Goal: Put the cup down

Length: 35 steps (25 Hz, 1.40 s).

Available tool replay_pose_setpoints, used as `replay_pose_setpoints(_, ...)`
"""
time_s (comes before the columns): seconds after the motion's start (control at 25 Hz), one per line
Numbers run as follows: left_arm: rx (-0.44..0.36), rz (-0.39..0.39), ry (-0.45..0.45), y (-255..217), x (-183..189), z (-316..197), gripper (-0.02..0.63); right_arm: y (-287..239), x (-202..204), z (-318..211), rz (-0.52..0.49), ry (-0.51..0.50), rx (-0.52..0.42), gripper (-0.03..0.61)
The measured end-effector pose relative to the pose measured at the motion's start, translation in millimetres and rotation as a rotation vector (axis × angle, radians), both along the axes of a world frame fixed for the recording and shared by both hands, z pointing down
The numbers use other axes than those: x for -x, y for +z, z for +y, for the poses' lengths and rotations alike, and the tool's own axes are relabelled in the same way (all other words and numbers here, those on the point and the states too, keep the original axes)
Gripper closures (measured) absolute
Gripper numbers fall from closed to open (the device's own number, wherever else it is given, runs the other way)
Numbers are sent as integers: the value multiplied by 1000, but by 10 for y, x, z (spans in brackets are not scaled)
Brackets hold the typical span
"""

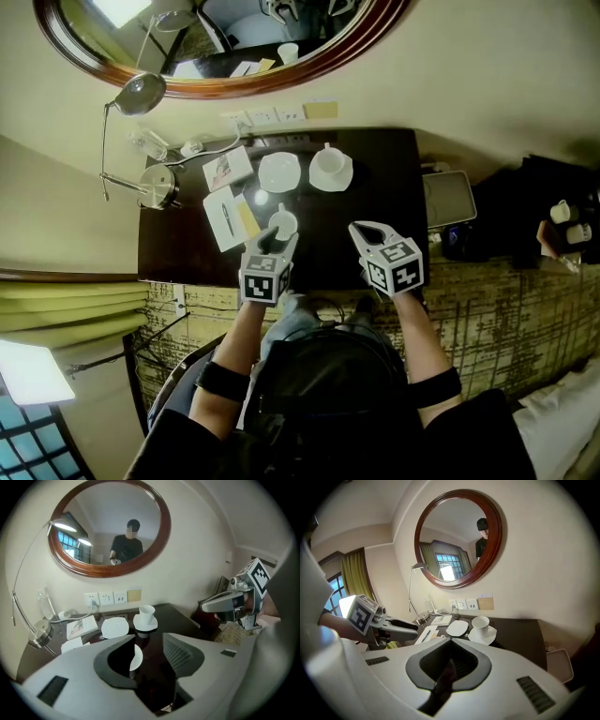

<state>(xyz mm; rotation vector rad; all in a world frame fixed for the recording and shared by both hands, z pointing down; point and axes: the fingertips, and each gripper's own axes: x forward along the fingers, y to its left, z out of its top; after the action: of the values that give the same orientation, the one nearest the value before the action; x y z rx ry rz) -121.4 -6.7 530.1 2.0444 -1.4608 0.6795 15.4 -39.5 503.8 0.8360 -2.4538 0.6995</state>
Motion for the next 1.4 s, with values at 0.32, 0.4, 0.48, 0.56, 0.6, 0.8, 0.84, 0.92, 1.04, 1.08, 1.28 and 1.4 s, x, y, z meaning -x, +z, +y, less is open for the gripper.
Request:
replay_pose_setpoints(0.32,187,-107,162,540,34,-234,150,298,59,-63,23,-1,50,577)
replay_pose_setpoints(0.4,229,-152,186,685,107,-301,104,434,59,-91,34,-1,61,577)
replay_pose_setpoints(0.48,269,-171,216,840,135,-351,86,493,89,-116,42,-4,71,577)
replay_pose_setpoints(0.56,309,-170,251,1026,139,-370,81,562,110,-122,50,0,87,578)
replay_pose_setpoints(0.6,329,-171,267,1114,143,-380,81,602,121,-124,54,2,96,578)
replay_pose_setpoints(0.8,393,-183,325,1426,177,-439,81,772,192,-155,63,7,132,578)
replay_pose_setpoints(0.84,406,-185,334,1475,186,-430,81,798,212,-161,62,5,138,577)
replay_pose_setpoints(0.92,428,-185,349,1556,190,-412,81,850,237,-179,66,6,147,577)
replay_pose_setpoints(1.04,449,-184,364,1632,186,-383,83,896,274,-192,68,2,156,578)
replay_pose_setpoints(1.08,457,-184,373,1650,181,-364,89,907,289,-188,66,-3,160,577)
replay_pose_setpoints(1.28,470,-191,407,1675,179,-327,181,936,409,-170,68,-29,177,578)
replay_pose_setpoints(1.4,469,-176,404,1664,187,-331,183,967,493,-155,67,-51,175,577)
